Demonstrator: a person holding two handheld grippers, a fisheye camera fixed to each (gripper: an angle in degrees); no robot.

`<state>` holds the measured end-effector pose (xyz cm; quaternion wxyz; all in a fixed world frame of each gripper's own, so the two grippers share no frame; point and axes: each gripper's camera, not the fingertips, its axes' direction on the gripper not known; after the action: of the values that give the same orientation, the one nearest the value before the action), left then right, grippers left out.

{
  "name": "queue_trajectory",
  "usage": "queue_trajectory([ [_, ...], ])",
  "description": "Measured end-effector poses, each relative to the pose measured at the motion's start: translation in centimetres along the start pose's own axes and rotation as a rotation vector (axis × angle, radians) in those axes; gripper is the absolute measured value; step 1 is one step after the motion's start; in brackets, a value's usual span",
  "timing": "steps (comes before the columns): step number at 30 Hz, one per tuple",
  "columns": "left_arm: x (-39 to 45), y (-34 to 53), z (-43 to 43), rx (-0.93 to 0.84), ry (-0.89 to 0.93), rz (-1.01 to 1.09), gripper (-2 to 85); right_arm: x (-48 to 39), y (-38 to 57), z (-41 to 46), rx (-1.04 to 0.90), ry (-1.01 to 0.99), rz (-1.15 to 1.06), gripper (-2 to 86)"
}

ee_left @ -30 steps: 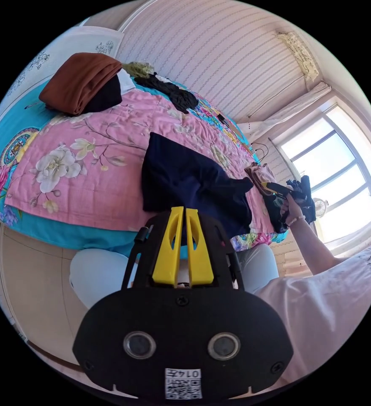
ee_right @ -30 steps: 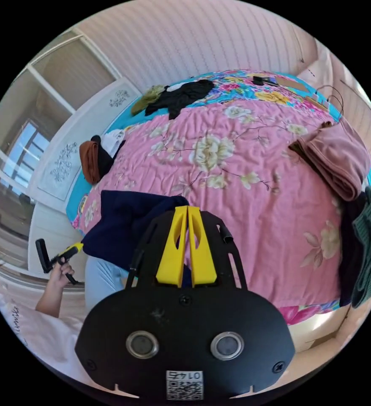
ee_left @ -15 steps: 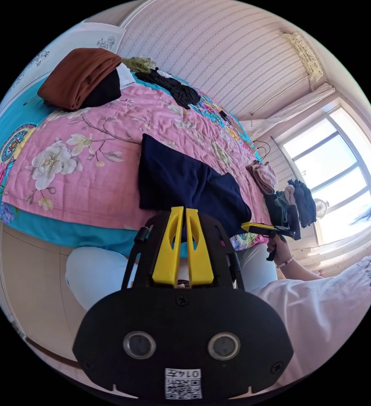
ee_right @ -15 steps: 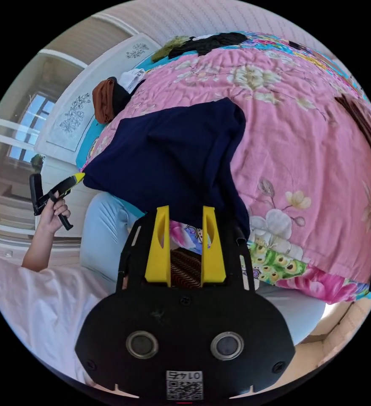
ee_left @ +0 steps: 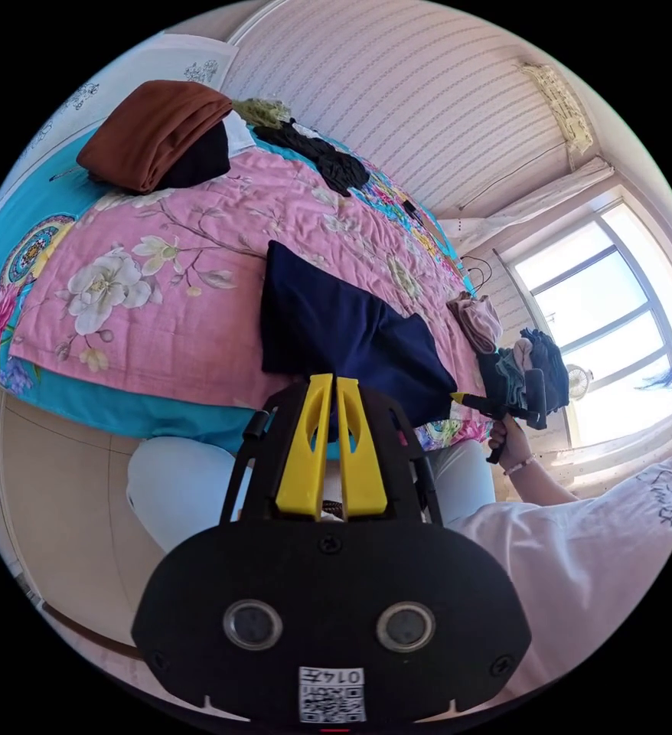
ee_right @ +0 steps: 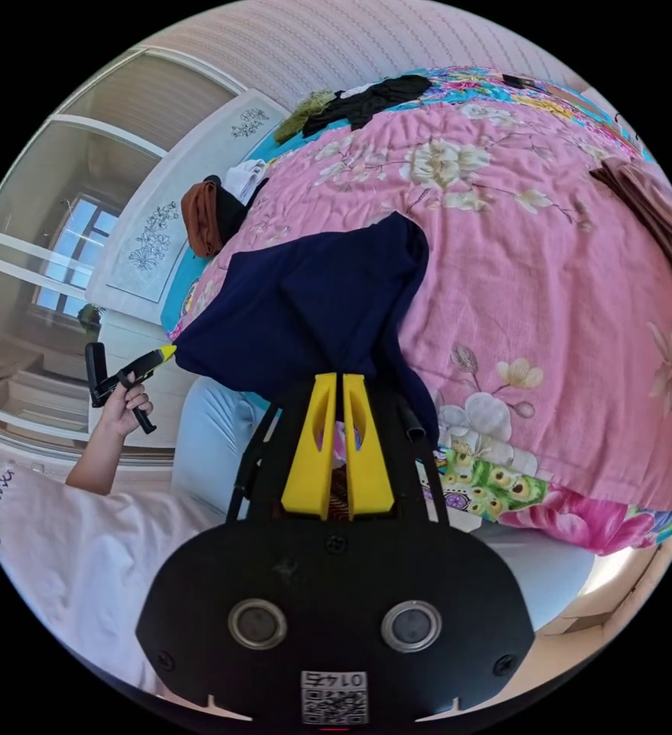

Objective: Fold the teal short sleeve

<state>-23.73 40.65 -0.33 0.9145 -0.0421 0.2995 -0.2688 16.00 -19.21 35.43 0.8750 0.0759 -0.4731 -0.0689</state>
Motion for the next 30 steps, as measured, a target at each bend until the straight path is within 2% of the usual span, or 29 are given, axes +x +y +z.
queue_trajectory([
  [8,0.5,-1.3,-3.2,0.045,0.078,0.081,-1.0,2.0,1.3,-5.6,0.055,-0.112,-0.013,0.3],
  [14,1.3,-7.0,-4.8,0.146,0.155,0.141,-0.9,1.3,-3.7,-9.7,0.08,-0.104,-0.143,0.2],
  [18,3.3,-15.0,-5.7,0.311,0.15,0.188,-0.1,0.3,-10.8,-14.5,0.211,-0.097,-0.194,0.5],
  [22,4.1,-18.8,-7.0,0.521,0.061,0.175,3.4,1.2,-13.9,-17.3,0.381,0.024,-0.077,1.3],
  [24,3.1,-18.4,-6.3,0.475,0.034,0.17,3.6,1.8,-13.0,-16.8,0.38,0.022,-0.051,2.0],
  [26,1.2,-16.6,-4.3,0.356,-0.005,0.152,4.1,2.5,-11.3,-15.1,0.316,0.039,-0.07,3.1],
  [28,-2.3,-12.5,-0.3,0.152,-0.076,0.108,6.9,4.0,-8.1,-11.8,0.17,0.112,-0.035,7.2],
  [30,-5.0,-9.0,2.4,0.039,-0.085,0.062,9.1,5.1,-5.2,-9.4,0.07,0.144,-0.006,9.3],
])
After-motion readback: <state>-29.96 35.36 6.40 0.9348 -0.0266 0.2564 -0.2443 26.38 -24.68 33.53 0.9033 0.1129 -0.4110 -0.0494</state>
